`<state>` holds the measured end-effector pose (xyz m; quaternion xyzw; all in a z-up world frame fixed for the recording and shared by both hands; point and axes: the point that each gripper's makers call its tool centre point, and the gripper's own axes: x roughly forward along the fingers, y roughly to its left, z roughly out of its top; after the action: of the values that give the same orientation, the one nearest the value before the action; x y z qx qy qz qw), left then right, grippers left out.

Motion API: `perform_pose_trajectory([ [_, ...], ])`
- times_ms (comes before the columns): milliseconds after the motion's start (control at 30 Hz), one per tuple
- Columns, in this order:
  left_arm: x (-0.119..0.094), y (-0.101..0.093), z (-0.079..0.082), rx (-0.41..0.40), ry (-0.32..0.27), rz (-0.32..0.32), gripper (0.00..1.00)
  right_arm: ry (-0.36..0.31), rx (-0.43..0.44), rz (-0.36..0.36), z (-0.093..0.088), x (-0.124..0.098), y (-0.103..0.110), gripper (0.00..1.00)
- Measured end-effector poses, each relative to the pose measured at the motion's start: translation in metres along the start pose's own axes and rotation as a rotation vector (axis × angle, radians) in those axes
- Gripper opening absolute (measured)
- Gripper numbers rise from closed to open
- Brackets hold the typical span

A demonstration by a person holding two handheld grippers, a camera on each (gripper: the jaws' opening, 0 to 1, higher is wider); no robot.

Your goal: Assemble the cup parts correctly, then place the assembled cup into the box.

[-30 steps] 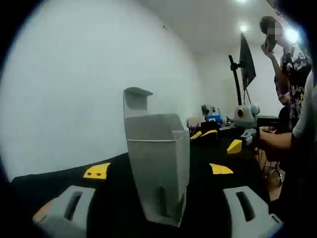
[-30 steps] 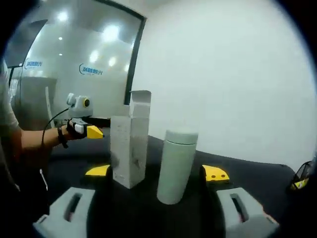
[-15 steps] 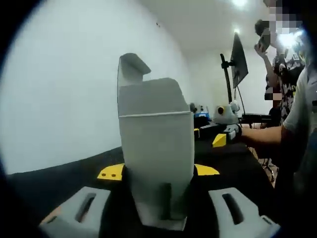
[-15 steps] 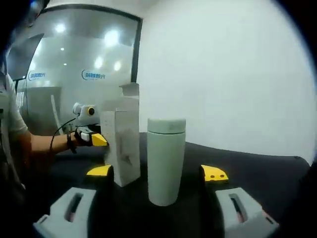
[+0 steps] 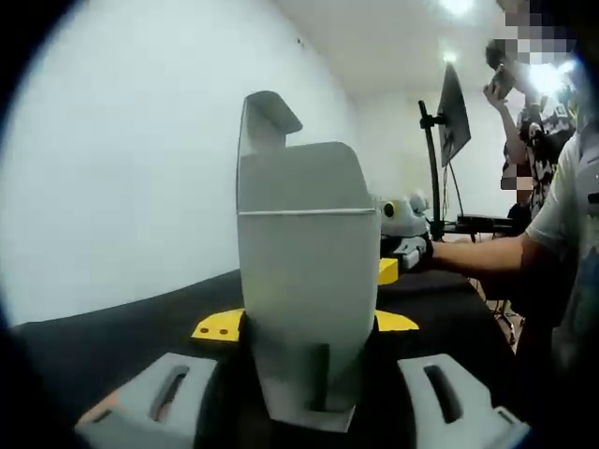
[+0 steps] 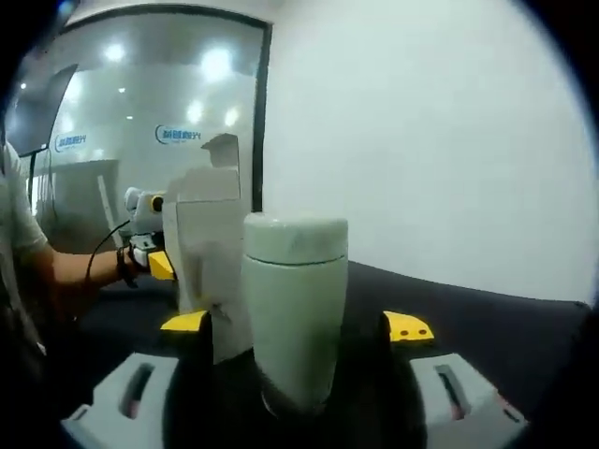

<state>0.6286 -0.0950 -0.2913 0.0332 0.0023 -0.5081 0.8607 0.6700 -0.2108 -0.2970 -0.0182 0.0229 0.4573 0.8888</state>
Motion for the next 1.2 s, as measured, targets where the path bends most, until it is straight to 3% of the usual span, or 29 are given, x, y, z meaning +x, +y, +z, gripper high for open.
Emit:
perform_pose_trajectory([
  [100,-0.001,0.007,-0.001,-0.003,0.001,0.001,0.46,0.006,-0.006,0.017,-0.001,0.008,-0.002,0.62],
  [267,-0.003,0.011,-0.002,-0.009,-0.003,0.003,0.46,-0.012,-0.027,0.017,0.003,0.010,-0.004,0.42],
  [633,0.000,0.007,-0.002,-0.006,0.001,0.003,0.46,-0.024,0.010,0.014,0.011,0.002,-0.006,0.40],
  [733,0.001,0.005,-0.002,-0.008,0.001,0.004,0.46,-0.083,0.052,0.013,0.029,-0.004,-0.006,0.40],
  [933,0.001,0.009,-0.002,-0.011,0.001,0.002,0.46,-0.090,0.032,0.039,0.066,-0.020,-0.001,0.40],
  [1033,0.001,0.009,-0.002,-0.013,0.001,0.002,0.46,-0.089,0.021,0.079,0.085,-0.026,0.006,0.40],
  [1200,0.002,0.005,-0.002,-0.016,0.000,0.004,0.46,-0.109,-0.015,0.177,0.135,-0.033,0.029,0.40],
])
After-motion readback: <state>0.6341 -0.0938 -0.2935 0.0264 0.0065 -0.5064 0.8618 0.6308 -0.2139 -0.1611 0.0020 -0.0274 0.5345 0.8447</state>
